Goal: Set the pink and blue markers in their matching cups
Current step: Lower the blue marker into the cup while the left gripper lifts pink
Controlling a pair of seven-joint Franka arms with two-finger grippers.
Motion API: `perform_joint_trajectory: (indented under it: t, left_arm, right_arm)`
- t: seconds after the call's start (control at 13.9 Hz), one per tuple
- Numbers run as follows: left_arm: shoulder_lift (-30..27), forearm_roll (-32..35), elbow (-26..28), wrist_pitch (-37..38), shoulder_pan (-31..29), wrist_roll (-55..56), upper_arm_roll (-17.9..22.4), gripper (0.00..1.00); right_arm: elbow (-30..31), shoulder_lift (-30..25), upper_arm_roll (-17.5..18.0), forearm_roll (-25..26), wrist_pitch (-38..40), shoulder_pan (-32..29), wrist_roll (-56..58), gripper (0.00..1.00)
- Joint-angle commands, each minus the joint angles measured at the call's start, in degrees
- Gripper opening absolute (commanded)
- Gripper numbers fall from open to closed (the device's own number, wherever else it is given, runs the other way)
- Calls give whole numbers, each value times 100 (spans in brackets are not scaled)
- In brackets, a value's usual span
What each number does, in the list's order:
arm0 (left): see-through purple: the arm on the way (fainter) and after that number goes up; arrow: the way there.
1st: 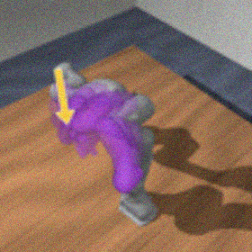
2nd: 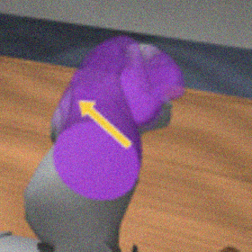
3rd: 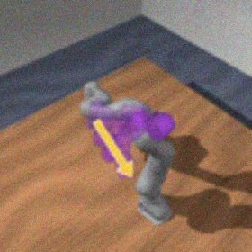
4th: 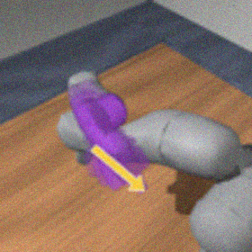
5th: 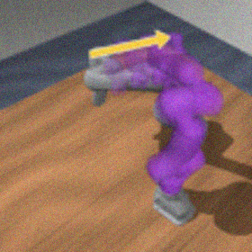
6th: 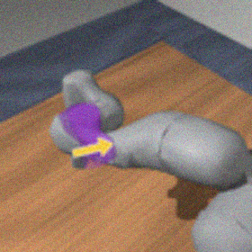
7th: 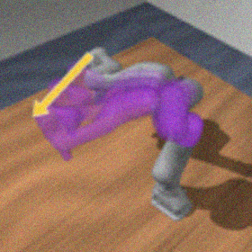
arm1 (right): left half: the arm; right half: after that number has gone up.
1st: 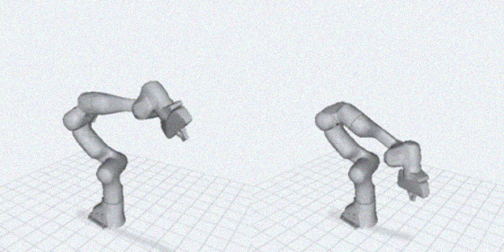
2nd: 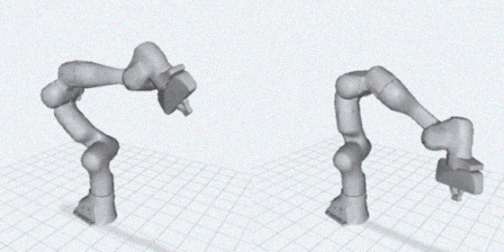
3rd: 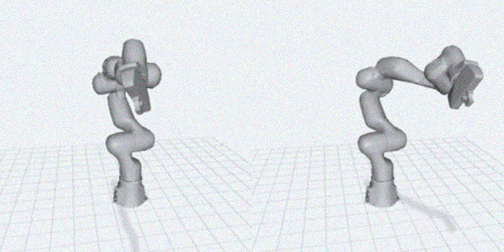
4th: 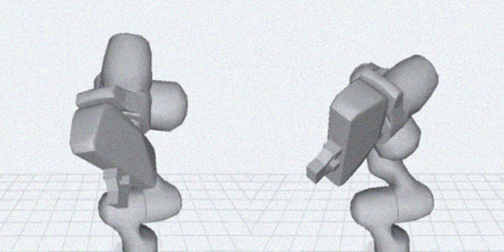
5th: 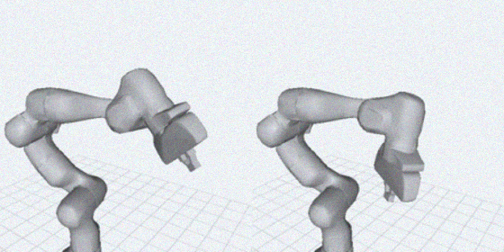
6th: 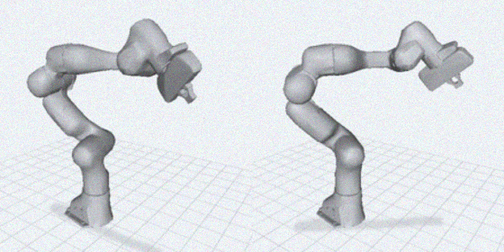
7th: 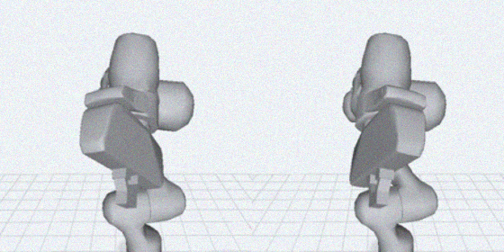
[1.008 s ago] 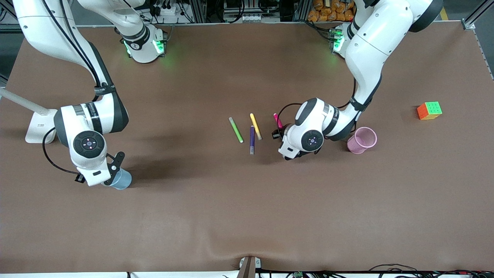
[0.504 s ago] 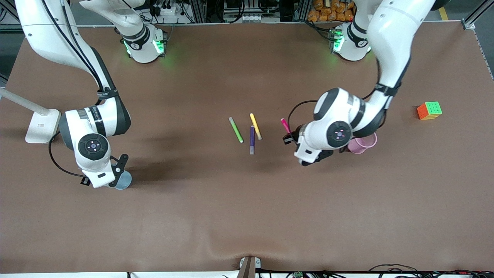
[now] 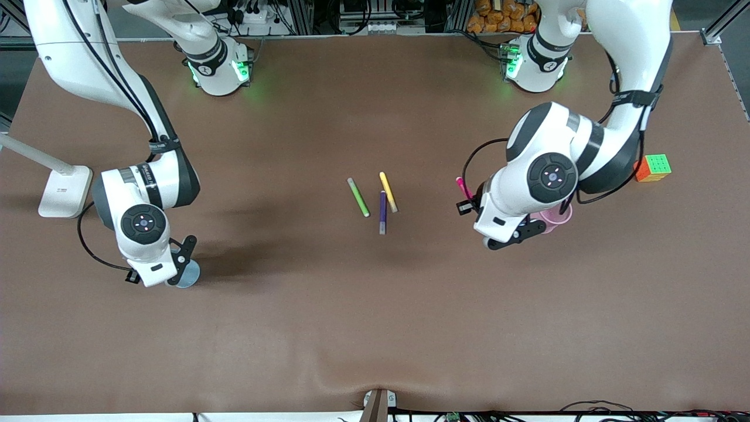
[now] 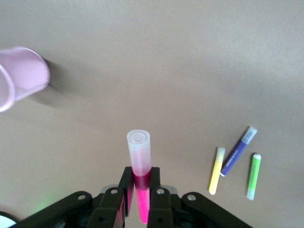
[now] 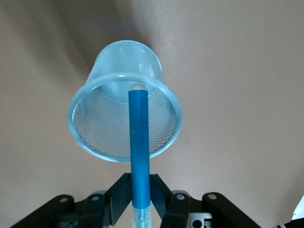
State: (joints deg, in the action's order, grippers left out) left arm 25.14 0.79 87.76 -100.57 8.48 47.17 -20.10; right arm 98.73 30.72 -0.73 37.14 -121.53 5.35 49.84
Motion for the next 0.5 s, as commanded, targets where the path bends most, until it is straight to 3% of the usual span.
perform_joint_trajectory:
  t: [0.0, 0.22, 0.43]
  left_arm:
    - [26, 298, -487, 493, -13, 12, -2, 0]
    - [-17, 369, -567, 652, -22, -251, 164, 0]
    - [-149, 535, -594, 916, -49, -813, 393, 0]
  right_arm:
    - [-12, 21, 99, 145, -55, -122, -88, 15]
    - [-12, 21, 99, 154, -46, -113, -229, 29]
    - [-12, 21, 99, 145, -46, -122, -255, 33]
